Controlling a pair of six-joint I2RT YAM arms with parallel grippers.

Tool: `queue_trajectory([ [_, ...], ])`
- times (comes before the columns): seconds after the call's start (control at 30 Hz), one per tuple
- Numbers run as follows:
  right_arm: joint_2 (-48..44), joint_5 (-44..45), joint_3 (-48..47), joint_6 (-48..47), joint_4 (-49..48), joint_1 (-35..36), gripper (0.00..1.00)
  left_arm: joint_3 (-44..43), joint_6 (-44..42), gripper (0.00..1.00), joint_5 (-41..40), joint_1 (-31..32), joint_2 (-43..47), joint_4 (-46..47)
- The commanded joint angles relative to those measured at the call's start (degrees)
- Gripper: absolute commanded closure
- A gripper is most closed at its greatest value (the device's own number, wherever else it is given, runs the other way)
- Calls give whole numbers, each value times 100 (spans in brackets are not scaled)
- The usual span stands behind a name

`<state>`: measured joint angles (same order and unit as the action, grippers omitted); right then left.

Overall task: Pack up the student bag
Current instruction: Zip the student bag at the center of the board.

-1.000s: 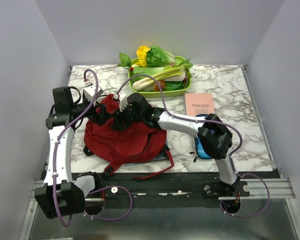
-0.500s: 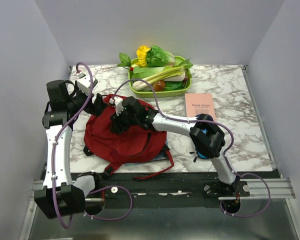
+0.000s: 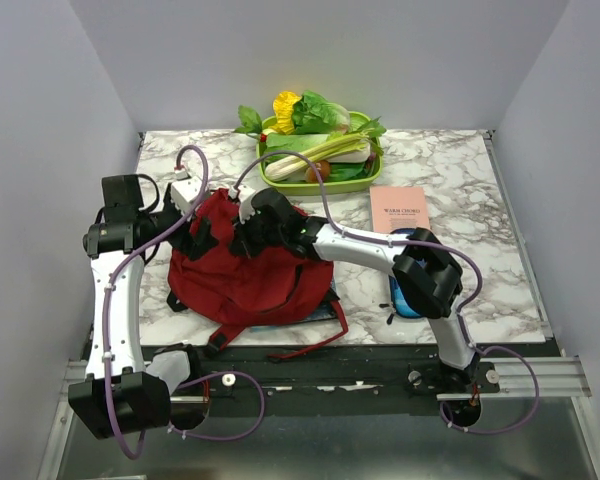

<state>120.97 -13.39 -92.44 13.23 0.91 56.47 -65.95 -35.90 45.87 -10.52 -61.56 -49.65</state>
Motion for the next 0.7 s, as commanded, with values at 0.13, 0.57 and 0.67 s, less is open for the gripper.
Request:
queue_trajectory([
  [0.13,-662,-454,473,741,-882,-268,99,609,-2044,15,853,147,39,-1874],
  [0.57,-776,-894,798,1146,-1145,-294,99,1699,-507,9,511,648,-163,1281],
  [0.67,-794,-894,824,1181,-1128,-285,99,1858,-497,9,458,736,-268,1511],
])
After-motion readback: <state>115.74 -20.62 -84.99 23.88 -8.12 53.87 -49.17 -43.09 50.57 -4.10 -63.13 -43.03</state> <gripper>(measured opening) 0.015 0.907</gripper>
